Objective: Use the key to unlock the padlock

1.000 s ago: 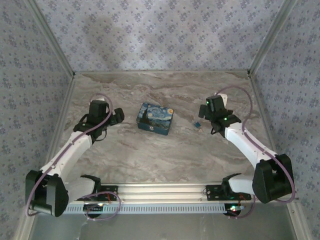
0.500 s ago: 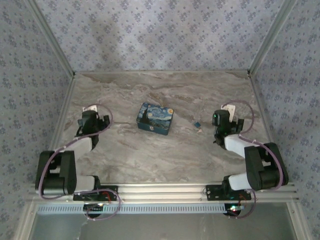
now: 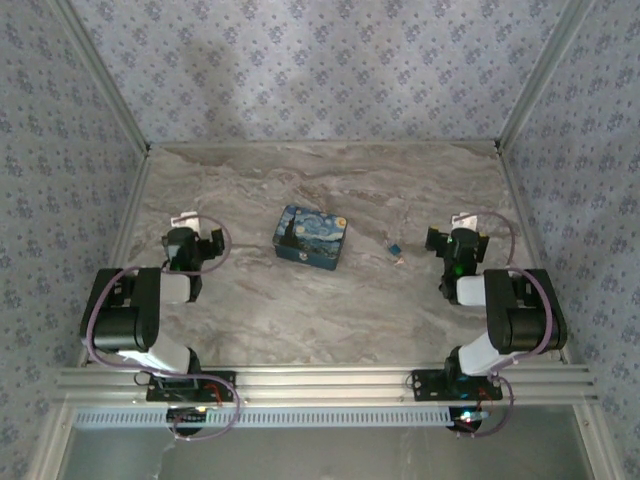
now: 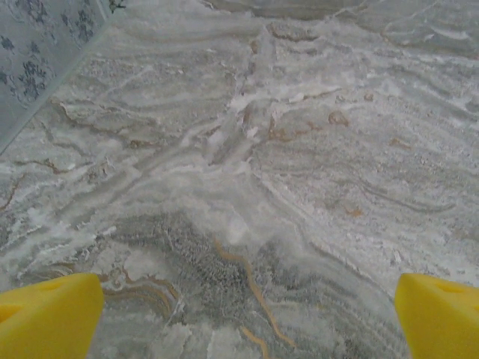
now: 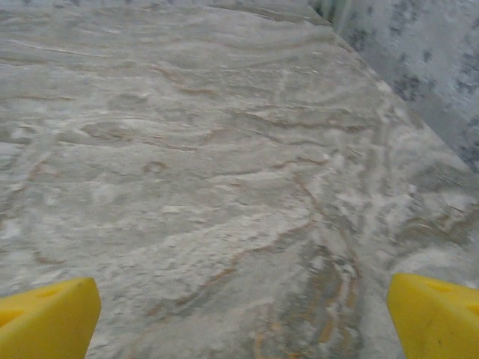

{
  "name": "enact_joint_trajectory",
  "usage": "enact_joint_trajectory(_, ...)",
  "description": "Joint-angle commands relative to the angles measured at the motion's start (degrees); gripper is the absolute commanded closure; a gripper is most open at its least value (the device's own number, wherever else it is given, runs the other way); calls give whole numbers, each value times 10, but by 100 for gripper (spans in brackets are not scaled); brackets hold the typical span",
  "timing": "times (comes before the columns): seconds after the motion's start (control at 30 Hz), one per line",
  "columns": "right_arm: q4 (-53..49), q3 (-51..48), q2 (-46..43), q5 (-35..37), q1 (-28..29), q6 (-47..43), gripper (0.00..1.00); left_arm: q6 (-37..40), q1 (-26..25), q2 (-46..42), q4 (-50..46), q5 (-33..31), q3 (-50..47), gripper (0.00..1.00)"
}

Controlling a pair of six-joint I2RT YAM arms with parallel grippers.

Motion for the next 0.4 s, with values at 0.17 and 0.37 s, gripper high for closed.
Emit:
enact_joint_trajectory(0.17, 0, 13, 1, -70, -16, -7, 0, 11, -2, -3, 39, 8, 2, 0)
enact_joint_trajectory(0.37, 12, 9, 2, -59, -10, -11, 0, 9, 3, -4, 32, 20, 4, 0)
